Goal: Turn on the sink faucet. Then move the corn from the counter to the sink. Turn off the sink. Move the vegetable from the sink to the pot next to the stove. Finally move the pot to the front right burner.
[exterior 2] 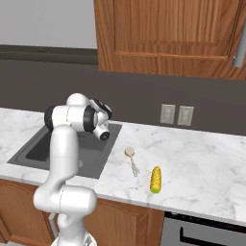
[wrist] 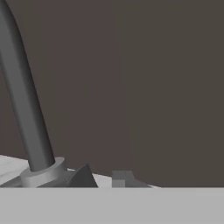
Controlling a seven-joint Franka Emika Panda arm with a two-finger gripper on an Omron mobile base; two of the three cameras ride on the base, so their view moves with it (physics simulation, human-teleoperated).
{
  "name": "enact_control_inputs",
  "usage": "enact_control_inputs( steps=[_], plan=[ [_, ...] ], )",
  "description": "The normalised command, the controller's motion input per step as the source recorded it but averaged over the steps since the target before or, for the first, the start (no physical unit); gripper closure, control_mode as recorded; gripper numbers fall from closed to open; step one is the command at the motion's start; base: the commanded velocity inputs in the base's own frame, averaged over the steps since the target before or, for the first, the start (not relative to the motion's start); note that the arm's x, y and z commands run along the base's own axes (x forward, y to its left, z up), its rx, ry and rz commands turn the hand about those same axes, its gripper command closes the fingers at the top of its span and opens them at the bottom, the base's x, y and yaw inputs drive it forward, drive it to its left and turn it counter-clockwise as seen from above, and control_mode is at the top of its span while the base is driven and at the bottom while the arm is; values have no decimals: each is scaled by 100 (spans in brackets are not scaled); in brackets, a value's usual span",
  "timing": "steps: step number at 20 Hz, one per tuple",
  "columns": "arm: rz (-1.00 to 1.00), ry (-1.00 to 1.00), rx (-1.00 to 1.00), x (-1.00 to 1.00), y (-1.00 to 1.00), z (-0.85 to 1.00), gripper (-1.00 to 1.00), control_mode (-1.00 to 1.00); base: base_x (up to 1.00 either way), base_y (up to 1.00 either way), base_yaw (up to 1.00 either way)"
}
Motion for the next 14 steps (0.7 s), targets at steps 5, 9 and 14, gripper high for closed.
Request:
enact_control_inputs(
  steps=[5, 9, 14],
  plan=[
    [0, 2, 5, -5, -76, -41, 100, -100, 0, 0, 0],
    [0, 4, 5, -5, -76, -43, 100, -100, 0, 0, 0],
    [0, 6, 5, -6, -76, -47, 100, -100, 0, 0, 0]
  ],
)
